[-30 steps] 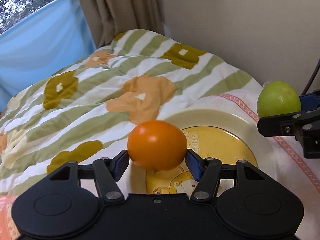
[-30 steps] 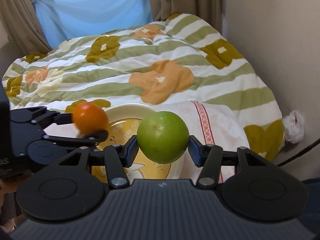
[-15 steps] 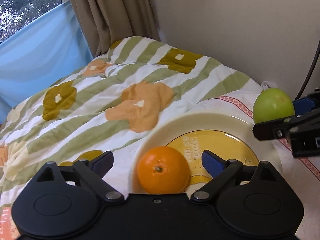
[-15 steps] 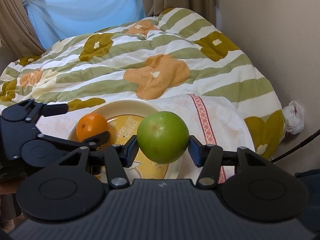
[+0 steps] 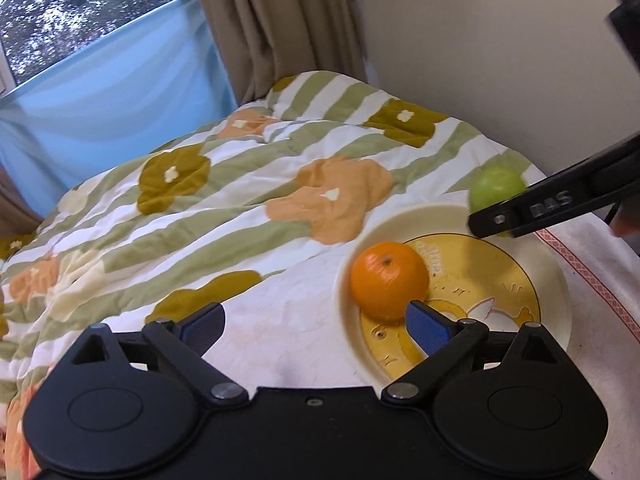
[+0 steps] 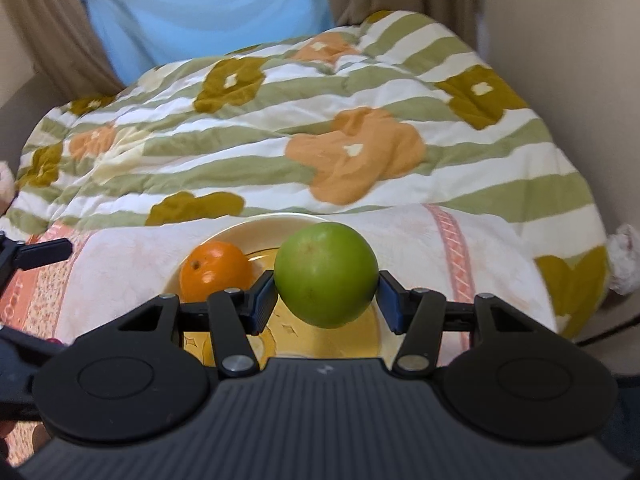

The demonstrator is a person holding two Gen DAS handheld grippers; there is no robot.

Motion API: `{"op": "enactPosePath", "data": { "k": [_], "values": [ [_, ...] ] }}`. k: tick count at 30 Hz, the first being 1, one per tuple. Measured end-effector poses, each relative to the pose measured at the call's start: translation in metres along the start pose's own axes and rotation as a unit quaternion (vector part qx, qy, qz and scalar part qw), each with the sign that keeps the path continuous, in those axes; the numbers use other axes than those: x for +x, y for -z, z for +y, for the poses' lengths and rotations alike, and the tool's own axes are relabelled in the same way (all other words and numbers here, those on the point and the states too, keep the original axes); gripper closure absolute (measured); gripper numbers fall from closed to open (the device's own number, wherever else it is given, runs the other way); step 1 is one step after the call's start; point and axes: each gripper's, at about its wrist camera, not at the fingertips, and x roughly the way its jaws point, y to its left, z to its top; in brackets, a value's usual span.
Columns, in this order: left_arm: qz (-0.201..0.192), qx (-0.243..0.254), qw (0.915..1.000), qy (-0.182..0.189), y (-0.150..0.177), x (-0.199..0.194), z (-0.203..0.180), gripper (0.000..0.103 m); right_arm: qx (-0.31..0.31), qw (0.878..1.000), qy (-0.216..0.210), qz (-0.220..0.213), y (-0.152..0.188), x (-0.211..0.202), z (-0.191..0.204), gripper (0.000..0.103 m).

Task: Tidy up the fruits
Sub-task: 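Carry the orange and green apple to the duck bowl and release both, then withdraw both open tools from the bowl toward the remaining fruits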

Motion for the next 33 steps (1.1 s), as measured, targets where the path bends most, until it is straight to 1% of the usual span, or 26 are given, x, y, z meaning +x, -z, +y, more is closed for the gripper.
{"op": "enactPosePath", "data": {
  "k": [3,4,5,7,8,10,11,12,13,20,23,26,30,31,33],
  "values": [
    [0.008,-0.009,0.9999,-0.002,0.005,-0.003,0.005,0.004,-0.024,1.0,-0.009,0.012,-0.001,0.017,0.006,0.034],
    [0.01,-0.011,0.9999,-0.001,0.007,-0.004,0.007,0.004,-0.031,0.999,-0.012,0.012,0.0,0.021,0.008,0.038],
    [0.011,-0.013,0.9998,-0.003,0.009,-0.005,0.008,0.004,-0.038,0.999,-0.015,0.008,0.0,0.023,0.009,0.04],
    [0.014,-0.015,0.9998,-0.006,0.01,-0.005,0.009,0.004,-0.056,0.998,-0.02,-0.004,-0.002,0.024,0.011,0.039],
    [0.014,-0.016,0.9998,-0.006,0.012,-0.006,0.009,0.004,-0.066,0.998,-0.012,-0.006,-0.003,0.025,0.013,0.04],
    [0.016,-0.018,0.9997,-0.004,0.012,-0.006,0.008,0.004,-0.076,0.997,-0.01,-0.007,-0.004,0.026,0.016,0.039],
    [0.016,-0.018,0.9997,-0.004,0.012,-0.005,0.008,0.004,-0.075,0.997,-0.008,-0.009,-0.004,0.025,0.017,0.031],
    [0.017,-0.019,0.9997,-0.005,0.014,-0.007,0.008,0.004,-0.075,0.997,-0.006,-0.013,-0.002,0.024,0.017,0.021],
    [0.018,-0.02,0.9996,-0.005,0.014,-0.007,0.008,0.004,-0.073,0.997,-0.005,-0.014,-0.001,0.023,0.017,0.0],
    [0.014,-0.027,0.9994,-0.016,0.012,-0.015,0.006,0.004,-0.051,0.998,-0.012,-0.02,0.0,0.01,0.006,0.0],
    [0.008,-0.032,0.9992,-0.023,0.011,-0.025,0.006,0.004,-0.049,0.998,-0.018,-0.033,0.001,-0.002,0.004,0.0],
    [0.001,-0.039,0.9987,-0.034,0.01,-0.04,0.006,0.004,-0.061,0.996,-0.028,-0.052,0.004,-0.02,0.004,0.0],
    [-0.008,-0.053,0.9973,-0.049,0.01,-0.066,0.005,0.004,-0.078,0.995,-0.026,-0.058,0.007,-0.049,0.007,0.0],
    [-0.011,-0.057,0.9969,-0.053,0.01,-0.072,0.005,0.004,-0.086,0.995,-0.022,-0.056,0.008,-0.057,0.01,0.0],
    [-0.018,-0.065,0.9959,-0.062,0.013,-0.087,0.003,0.004,-0.097,0.995,-0.012,-0.038,0.011,-0.071,0.015,0.0]
  ]
}}
